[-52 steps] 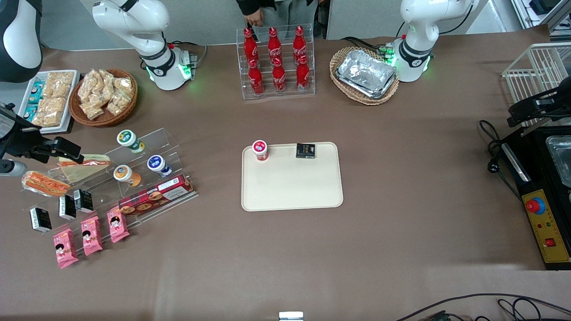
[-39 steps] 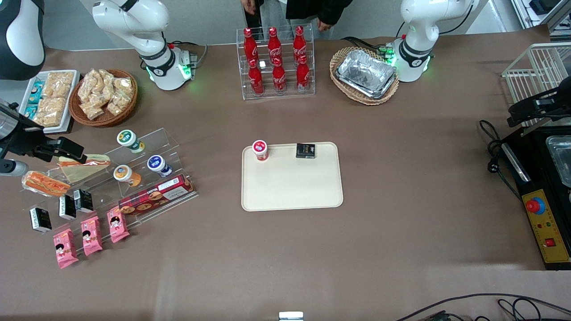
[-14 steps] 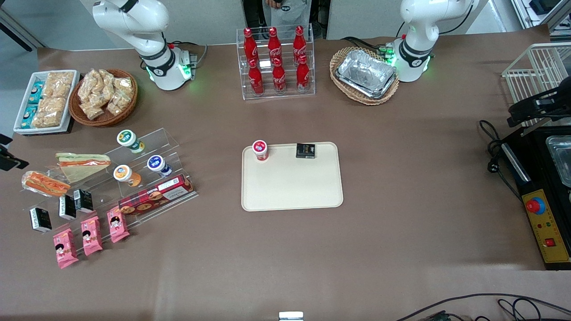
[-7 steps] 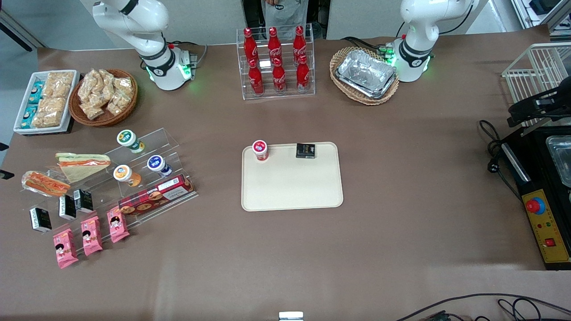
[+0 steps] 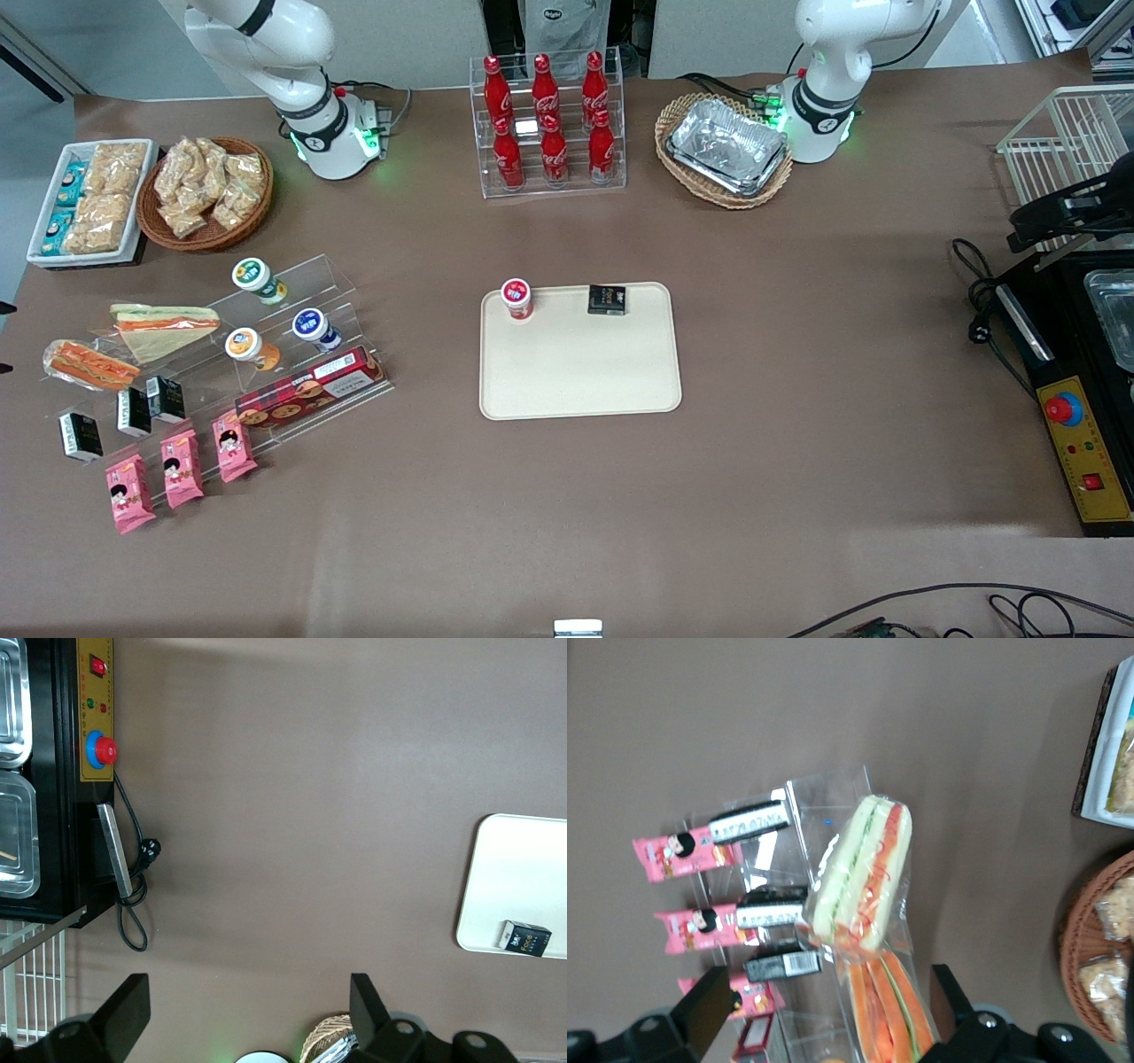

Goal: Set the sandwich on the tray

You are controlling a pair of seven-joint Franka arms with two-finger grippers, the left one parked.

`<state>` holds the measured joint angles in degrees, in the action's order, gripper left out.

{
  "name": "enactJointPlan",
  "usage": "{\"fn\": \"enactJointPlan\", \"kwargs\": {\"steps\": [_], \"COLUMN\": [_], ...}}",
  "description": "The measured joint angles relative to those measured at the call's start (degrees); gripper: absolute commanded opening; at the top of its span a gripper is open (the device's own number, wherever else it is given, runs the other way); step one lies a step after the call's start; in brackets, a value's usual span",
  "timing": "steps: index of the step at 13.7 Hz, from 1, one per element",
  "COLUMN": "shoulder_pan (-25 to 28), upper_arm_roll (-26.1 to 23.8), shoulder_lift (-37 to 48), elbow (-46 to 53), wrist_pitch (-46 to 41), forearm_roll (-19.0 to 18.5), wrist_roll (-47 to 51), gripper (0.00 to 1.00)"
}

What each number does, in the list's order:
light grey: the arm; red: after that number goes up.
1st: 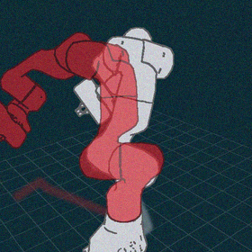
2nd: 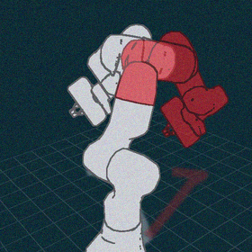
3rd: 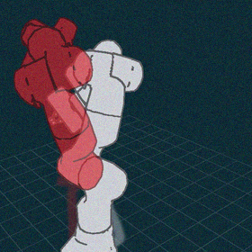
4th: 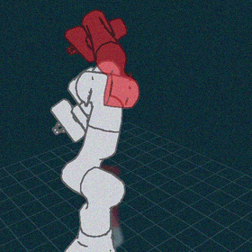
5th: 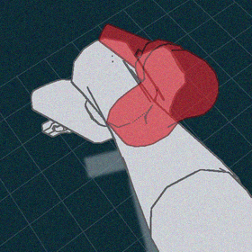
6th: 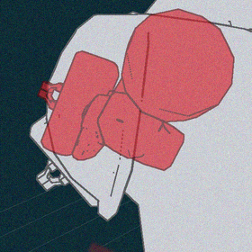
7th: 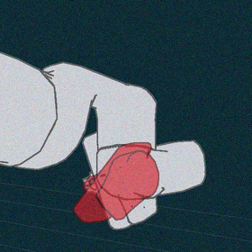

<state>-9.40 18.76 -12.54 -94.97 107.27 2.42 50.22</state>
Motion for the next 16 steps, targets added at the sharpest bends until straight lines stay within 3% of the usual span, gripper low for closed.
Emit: {"fn": "enactJointPlan", "kwargs": {"steps": [4,11,16], "shoulder_pan": [-2.1,-2.5,-2.5], "upper_arm_roll": [0.0,0.0,0.0], "shoulder_lift": [-3.5,-6.2,-7.0], "elbow": [-0.1,-0.8,-2.6], "wrist_pitch": [3.3,4.0,6.4], "forearm_roll": [5.8,6.5,7.6], "wrist_roll": [8.5,21.8,23.7], "gripper": [1.0,1.0,1.0]}}
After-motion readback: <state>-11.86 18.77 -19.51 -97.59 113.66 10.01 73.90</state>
